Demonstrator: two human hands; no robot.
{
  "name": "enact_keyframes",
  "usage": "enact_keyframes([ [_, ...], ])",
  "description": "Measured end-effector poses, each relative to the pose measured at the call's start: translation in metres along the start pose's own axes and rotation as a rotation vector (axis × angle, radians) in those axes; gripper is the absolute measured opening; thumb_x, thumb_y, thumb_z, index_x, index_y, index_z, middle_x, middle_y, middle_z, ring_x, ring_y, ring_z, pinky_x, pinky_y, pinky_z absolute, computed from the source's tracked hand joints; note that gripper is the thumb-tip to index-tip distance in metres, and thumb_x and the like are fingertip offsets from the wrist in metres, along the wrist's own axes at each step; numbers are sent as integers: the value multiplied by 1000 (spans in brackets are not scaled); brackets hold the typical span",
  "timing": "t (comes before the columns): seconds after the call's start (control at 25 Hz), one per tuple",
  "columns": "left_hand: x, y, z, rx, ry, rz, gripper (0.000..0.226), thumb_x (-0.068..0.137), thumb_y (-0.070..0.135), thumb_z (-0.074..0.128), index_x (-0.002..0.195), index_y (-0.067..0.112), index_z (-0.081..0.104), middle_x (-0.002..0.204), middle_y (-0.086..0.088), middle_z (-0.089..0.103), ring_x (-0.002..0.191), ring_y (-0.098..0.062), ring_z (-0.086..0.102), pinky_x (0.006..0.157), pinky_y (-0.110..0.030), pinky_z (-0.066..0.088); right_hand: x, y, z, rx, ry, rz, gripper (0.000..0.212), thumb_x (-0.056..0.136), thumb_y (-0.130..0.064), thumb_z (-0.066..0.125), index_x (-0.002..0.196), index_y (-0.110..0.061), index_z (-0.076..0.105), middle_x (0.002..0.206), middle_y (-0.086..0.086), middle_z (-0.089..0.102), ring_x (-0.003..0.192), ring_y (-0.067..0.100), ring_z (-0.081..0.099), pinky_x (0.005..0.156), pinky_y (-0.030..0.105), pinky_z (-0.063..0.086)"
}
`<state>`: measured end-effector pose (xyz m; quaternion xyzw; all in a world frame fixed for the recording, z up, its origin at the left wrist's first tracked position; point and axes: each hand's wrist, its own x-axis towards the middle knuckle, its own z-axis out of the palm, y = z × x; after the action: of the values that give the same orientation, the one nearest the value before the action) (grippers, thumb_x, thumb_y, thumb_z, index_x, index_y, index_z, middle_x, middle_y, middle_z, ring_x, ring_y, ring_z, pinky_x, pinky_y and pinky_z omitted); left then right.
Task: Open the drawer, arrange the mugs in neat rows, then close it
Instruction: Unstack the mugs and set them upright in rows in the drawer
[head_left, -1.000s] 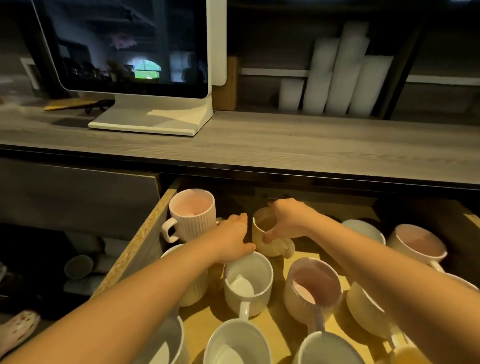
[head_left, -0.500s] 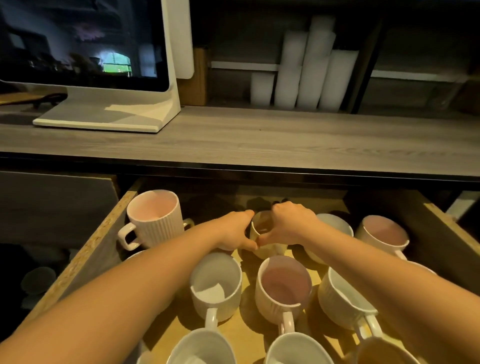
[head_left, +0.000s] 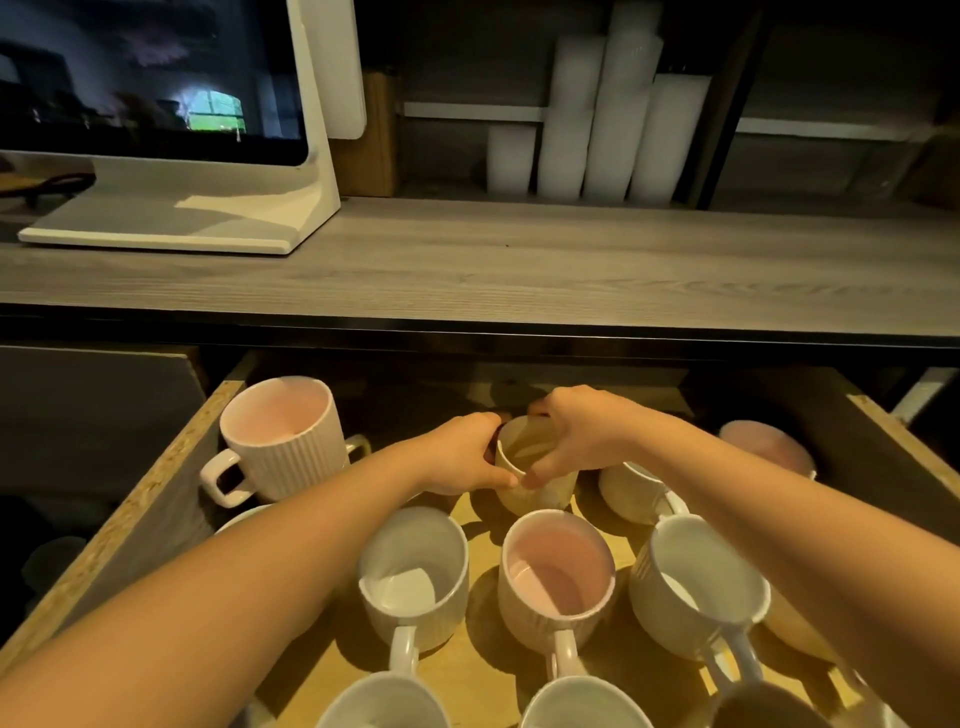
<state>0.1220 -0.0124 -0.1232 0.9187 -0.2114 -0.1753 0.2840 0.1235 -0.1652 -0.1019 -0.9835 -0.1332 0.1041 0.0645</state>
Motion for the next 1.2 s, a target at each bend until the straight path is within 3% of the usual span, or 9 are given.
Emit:
enact_keyframes([
  [0.24,4,2,1,6,-14,7,46,85,21,66,126,17,47,123,-5,58,110,-19,58,88,-28,49,-5,2,3,-12,68,20,63,66,-57,73,115,-19,59,94,1,65,80,16,63,67,25,55],
  [0.44,2,4,3,61,-11,-17,45,87,23,63,128,18,46,126,-4,57,112,-18,56,88,-26,46,-10,0,5,-7,65,18,70,72,-56,70,128,-18,52,111,4,65,94,18,63,76,27,55],
  [0.56,-10,10,1,210,-13,-66,58,90,31,56,140,15,32,136,-7,48,121,-23,50,96,-31,43,-13,-4,3,32,43,20,67,79,-51,64,135,-20,45,124,4,61,105,21,61,83,29,53],
  [0.72,-50,15,-13,401,92,-26,65,93,36,51,147,20,19,154,-4,26,139,-23,29,111,-38,30,-25,-18,-6,60,78,-23,58,87,-44,58,137,-21,43,131,3,56,113,21,57,87,29,51],
  [0.88,-105,10,-35,424,102,43,58,91,40,52,143,30,27,151,6,31,137,-13,32,110,-32,32,-36,-45,-19,68,24,-94,52,88,-43,57,135,-22,47,131,2,57,112,21,58,91,32,52],
  [0.96,-129,4,-48,463,194,29,59,90,40,54,142,31,28,150,9,32,135,-10,32,109,-29,30,-35,-62,-23,69,15,-126,52,88,-43,58,134,-22,47,129,2,58,111,20,58,91,31,51],
  [1.08,-144,-16,-73,524,344,-46,66,87,39,59,143,28,26,150,6,31,137,-13,30,111,-32,26,-27,-90,-26,69,6,-173,53,87,-42,59,134,-21,47,129,3,58,110,21,59,89,30,52],
  [1.2,-146,-44,-92,499,379,-180,77,82,37,65,145,22,22,150,-1,31,134,-20,34,109,-39,31,-16,-120,-26,88,31,-214,61,86,-39,62,139,-19,40,136,5,53,117,23,55,90,31,49],
])
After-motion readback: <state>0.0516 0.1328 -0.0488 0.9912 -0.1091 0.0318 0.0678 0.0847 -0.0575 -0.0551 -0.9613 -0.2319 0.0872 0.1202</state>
